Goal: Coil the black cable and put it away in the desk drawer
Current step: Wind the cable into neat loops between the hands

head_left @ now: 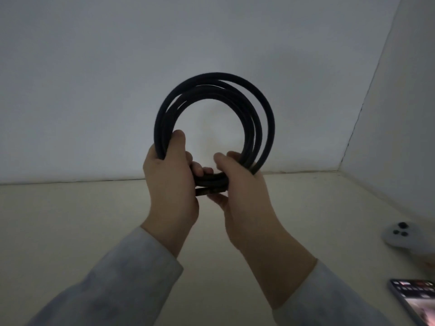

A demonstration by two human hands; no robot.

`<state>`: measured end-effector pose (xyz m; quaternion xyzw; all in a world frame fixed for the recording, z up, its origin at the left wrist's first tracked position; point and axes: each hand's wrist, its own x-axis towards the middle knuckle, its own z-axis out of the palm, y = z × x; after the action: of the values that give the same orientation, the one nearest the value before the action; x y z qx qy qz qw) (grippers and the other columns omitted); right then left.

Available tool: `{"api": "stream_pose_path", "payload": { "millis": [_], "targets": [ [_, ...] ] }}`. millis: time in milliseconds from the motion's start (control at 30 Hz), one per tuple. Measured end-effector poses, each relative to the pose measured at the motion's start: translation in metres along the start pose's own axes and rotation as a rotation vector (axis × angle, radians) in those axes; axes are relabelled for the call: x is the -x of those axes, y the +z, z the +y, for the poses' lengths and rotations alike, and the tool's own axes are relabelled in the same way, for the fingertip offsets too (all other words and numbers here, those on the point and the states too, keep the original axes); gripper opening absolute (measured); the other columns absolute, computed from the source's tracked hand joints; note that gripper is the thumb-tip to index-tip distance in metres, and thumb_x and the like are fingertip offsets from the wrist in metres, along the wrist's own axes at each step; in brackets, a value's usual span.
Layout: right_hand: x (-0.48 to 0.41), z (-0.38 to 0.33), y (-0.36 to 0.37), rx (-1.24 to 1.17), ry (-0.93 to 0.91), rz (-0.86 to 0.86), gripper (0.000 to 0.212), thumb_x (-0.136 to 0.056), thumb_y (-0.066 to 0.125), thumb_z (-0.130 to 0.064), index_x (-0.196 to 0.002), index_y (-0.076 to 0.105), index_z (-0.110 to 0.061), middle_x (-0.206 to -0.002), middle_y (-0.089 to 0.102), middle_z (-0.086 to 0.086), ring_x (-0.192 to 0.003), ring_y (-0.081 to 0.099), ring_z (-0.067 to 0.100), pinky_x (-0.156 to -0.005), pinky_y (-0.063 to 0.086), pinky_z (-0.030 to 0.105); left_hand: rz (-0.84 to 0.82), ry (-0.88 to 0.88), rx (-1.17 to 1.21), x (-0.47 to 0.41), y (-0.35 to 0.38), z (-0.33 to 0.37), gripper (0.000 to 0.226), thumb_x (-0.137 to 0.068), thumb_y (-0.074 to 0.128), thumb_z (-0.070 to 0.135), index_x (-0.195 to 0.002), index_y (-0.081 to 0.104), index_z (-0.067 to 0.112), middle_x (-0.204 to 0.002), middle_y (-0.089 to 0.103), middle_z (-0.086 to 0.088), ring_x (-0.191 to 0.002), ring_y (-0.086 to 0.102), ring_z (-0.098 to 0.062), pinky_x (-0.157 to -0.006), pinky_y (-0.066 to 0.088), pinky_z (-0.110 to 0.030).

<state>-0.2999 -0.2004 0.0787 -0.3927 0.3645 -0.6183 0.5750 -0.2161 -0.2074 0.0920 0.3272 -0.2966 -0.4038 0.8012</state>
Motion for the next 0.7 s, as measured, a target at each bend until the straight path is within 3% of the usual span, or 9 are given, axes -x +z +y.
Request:
{"api": "stream_pose_path", "payload": {
  "millis": [167, 233, 367, 533, 600, 700],
  "targets": [
    [-0.006, -0.019, -0.012, -0.128, -0.031, 0.020, 0.041, -0.088, 0.077, -0.023, -0.126, 0.062, -0.017, -0.101, 0.067, 0.000, -0.091, 0.070, 0.018, -0.077, 0.058, 0.034, -0.013, -0.041, -0.033, -0.006, -0.003, 0.003, 0.010, -0.096, 0.059, 0.020, -0.087, 0.055, 0.017, -0.048, 0.038, 0.007, -0.038, 0.037, -0.011, -0.047, 0.044, -0.028],
    [-0.008, -0.027, -0.017, -0.136, -0.032, 0.019, 0.042, -0.087, 0.078, -0.024, -0.126, 0.062, -0.016, -0.097, 0.066, 0.002, -0.082, 0.071, 0.018, -0.071, 0.059, 0.032, -0.029, -0.064, -0.054, -0.008, -0.004, 0.002, 0.008, -0.095, 0.060, 0.020, -0.088, 0.056, 0.016, -0.048, 0.038, 0.007, -0.038, 0.036, -0.012, -0.046, 0.043, -0.027],
    [-0.013, -0.030, -0.024, -0.159, -0.004, 0.076, 0.014, -0.091, 0.074, -0.011, -0.101, 0.065, -0.009, -0.060, 0.049, -0.002, -0.047, 0.048, 0.011, -0.051, 0.051, 0.027, -0.093, -0.164, -0.059, -0.004, -0.002, -0.006, 0.007, -0.096, 0.060, 0.022, -0.093, 0.058, 0.016, -0.049, 0.038, 0.007, -0.039, 0.037, -0.011, -0.046, 0.045, -0.027],
    [-0.015, -0.032, -0.028, -0.220, -0.078, 0.223, 0.007, -0.093, 0.067, -0.005, -0.095, 0.062, -0.010, -0.050, 0.038, -0.005, -0.039, 0.032, 0.009, -0.039, 0.036, 0.022, -0.201, -0.321, -0.006, 0.001, 0.002, -0.014, 0.011, -0.096, 0.063, 0.024, -0.093, 0.057, 0.016, -0.054, 0.041, 0.005, -0.043, 0.042, -0.011, -0.052, 0.052, -0.028],
    [-0.016, -0.034, -0.031, -0.227, -0.103, 0.247, 0.009, -0.093, 0.067, -0.004, -0.091, 0.061, -0.011, -0.053, 0.038, -0.004, -0.039, 0.031, 0.009, -0.039, 0.035, 0.023, -0.262, -0.338, 0.007, 0.002, 0.003, -0.012, 0.024, -0.096, 0.062, 0.039, -0.093, 0.059, 0.016, -0.057, 0.044, 0.005, -0.047, 0.046, -0.011, -0.056, 0.053, -0.029],
    [-0.019, -0.039, -0.034, -0.247, -0.111, 0.271, 0.008, -0.092, 0.066, -0.004, -0.091, 0.062, -0.010, -0.055, 0.038, -0.003, -0.040, 0.031, 0.010, -0.038, 0.034, 0.022, -0.315, -0.374, 0.058, 0.003, 0.002, -0.009, 0.059, -0.095, 0.040, 0.068, -0.103, 0.066, 0.015, -0.064, 0.054, 0.001, -0.054, 0.054, -0.015, -0.063, 0.056, -0.032]
  ]
}}
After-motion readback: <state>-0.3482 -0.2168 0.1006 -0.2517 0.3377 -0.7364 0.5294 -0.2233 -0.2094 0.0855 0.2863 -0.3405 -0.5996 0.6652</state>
